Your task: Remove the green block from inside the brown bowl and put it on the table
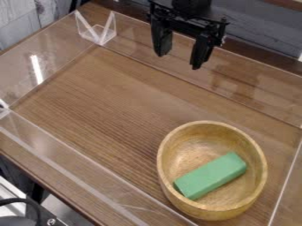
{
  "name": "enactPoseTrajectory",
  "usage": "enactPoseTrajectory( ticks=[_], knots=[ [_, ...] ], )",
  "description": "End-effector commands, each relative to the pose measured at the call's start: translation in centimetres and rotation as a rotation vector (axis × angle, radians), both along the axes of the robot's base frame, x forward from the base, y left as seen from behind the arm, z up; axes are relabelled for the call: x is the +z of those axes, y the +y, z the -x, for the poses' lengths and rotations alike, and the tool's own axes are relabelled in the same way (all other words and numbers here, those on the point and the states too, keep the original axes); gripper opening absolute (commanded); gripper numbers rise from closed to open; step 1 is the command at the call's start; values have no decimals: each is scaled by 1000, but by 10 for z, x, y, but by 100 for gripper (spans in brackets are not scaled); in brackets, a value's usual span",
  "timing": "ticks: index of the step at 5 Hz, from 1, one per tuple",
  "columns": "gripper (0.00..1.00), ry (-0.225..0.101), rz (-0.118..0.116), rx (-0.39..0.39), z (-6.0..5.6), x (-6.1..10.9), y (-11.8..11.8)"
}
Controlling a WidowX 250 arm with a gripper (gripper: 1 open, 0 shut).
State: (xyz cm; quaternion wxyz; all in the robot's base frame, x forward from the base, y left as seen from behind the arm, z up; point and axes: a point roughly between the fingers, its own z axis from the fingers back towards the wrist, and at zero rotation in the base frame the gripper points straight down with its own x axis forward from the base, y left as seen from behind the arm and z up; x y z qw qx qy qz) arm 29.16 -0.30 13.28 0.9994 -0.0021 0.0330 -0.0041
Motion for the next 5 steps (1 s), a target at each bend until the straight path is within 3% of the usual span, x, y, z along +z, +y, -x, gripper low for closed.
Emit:
enactPoseTrajectory(
  ticks=[1,2,3,4,5],
  knots=[
    [100,22,10,-69,14,-9,-18],
    [100,40,21,-187,45,-22,-52],
    [100,7,18,-250,72,-27,-90],
    [100,-31,35,-235,86,-34,-108],
    [100,-67,45,-261,88,-48,-111]
  ],
)
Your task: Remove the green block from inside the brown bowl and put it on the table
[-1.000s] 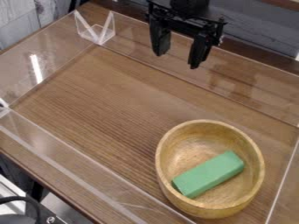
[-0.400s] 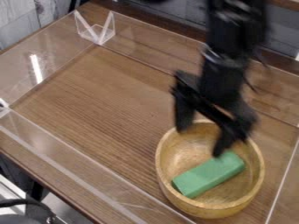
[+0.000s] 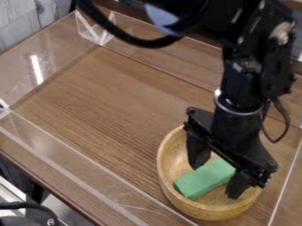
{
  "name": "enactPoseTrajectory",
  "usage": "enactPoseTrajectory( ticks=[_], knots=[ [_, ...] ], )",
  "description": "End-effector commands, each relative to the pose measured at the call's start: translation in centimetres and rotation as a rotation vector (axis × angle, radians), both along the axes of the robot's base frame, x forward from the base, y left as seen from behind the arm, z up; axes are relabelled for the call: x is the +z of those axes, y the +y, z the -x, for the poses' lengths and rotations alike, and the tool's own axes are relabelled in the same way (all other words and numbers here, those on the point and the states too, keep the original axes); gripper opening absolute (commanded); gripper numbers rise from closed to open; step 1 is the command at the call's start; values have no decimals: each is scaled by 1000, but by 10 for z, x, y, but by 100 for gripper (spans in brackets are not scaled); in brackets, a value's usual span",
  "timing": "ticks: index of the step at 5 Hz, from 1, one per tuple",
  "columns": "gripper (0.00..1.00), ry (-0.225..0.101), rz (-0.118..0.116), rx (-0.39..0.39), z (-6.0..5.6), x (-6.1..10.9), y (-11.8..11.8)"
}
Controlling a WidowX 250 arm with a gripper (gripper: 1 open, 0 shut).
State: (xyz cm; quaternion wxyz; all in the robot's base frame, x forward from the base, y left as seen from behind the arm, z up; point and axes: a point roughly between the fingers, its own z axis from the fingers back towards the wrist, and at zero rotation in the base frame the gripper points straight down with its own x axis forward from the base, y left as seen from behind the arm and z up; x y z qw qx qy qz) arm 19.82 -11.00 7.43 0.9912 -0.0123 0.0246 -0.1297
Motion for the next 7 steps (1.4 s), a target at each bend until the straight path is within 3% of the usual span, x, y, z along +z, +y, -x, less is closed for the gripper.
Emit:
enactPoseTrajectory(
  ticks=[1,7],
  knots=[
    [100,-63,30,-37,-6,6,-1],
    [100,-89,92,-28,-18,7,16]
  ],
)
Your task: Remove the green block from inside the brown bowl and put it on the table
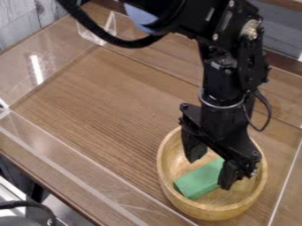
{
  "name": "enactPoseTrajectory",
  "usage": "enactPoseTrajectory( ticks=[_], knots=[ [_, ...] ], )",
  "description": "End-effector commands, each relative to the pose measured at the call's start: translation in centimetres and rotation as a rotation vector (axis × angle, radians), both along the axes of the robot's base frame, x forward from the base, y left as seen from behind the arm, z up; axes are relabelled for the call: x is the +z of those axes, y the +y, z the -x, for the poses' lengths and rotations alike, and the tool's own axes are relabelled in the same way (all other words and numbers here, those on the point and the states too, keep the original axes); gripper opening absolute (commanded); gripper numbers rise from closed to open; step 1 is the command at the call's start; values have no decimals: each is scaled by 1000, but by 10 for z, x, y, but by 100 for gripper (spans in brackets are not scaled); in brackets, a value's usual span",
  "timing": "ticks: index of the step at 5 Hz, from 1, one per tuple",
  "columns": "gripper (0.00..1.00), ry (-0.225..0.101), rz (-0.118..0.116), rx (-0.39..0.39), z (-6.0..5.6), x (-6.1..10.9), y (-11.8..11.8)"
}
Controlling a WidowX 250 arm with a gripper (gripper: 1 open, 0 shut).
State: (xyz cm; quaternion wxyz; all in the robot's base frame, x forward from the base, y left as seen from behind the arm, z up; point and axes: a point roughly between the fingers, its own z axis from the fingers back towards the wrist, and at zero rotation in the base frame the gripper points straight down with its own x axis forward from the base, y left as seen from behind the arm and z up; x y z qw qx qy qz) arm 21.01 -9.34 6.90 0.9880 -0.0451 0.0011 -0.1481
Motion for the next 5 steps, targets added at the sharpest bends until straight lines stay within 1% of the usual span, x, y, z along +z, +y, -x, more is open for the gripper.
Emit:
enactPoseTrajectory(
  ticks=[1,5],
  knots=[
    [100,-50,31,9,-7,13,0],
    [100,-51,60,-2,-8,9,1]
  ],
)
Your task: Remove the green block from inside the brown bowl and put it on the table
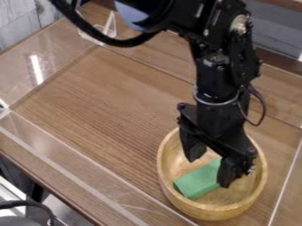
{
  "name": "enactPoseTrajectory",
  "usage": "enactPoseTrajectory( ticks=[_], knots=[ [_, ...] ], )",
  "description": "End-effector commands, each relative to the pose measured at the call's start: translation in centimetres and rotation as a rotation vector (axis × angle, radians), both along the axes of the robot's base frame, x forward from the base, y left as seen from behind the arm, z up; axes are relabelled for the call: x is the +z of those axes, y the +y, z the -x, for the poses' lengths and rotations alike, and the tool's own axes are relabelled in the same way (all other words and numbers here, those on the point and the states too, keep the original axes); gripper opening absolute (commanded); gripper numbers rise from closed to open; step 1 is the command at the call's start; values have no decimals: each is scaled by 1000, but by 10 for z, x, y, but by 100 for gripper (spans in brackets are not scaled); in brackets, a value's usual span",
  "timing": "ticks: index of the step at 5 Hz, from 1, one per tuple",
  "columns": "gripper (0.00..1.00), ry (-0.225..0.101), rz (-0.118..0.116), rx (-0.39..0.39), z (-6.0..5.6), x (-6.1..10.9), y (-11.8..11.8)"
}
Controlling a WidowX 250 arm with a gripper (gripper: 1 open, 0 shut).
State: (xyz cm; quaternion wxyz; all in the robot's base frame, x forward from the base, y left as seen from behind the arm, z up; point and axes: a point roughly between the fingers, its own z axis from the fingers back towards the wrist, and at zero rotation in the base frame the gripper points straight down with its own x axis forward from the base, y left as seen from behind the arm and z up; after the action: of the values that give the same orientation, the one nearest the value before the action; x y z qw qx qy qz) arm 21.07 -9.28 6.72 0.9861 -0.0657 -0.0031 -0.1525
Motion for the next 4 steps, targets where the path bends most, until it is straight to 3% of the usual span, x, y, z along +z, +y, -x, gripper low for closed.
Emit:
enactPoseTrajectory(
  ticks=[1,4],
  knots=[
    [100,-46,24,6,-7,10,0],
    [100,-46,33,-10,-8,0,0]
  ],
)
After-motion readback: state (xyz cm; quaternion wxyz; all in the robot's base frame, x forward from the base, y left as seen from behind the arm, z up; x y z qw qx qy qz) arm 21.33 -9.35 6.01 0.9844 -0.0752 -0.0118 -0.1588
